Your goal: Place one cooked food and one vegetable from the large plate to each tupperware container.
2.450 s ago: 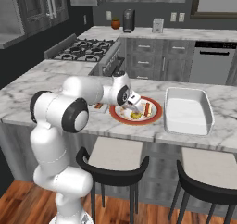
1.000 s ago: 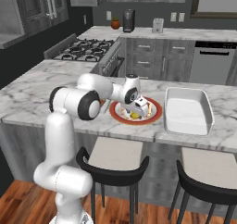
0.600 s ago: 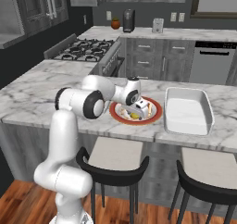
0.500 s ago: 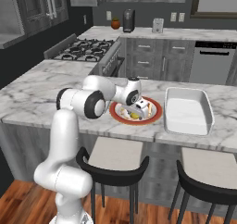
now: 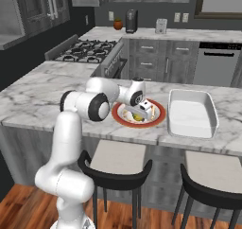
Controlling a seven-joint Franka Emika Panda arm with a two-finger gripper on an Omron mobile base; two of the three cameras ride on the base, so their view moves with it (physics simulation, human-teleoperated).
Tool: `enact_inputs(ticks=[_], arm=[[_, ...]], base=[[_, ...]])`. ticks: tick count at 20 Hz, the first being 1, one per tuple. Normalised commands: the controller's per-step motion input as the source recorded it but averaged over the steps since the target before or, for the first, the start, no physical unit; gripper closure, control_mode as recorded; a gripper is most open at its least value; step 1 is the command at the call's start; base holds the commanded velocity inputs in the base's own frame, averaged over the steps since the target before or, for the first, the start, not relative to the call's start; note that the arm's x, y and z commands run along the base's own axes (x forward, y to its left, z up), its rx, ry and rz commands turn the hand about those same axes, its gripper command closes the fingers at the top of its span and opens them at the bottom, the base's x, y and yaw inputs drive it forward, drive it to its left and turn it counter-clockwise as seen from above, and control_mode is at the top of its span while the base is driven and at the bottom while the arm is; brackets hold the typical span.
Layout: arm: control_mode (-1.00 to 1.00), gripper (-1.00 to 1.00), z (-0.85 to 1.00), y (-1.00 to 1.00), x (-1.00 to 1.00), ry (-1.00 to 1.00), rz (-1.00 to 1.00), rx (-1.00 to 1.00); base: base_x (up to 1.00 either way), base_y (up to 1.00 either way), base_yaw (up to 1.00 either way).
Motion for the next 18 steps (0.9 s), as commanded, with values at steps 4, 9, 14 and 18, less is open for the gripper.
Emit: enact_inputs(ticks=[4, 9, 14, 18], arm=[[-1.00, 1.00, 0.26, 0.26, -0.84, 0.00, 0.00, 0.02], [-1.00, 1.00, 0.62, 0.24, -0.66, 0.00, 0.00, 0.00], [-1.00, 1.00, 0.70, 0.02, -0.69, 0.00, 0.01, 0.00], [-1.00, 1.00, 0.44, 0.27, -0.56, 0.04, 0.14, 0.00]], base=[[0.00, 0.00, 0.00], [0.00, 0.00, 0.00], [0.00, 0.00, 0.00], [0.00, 0.00, 0.00]])
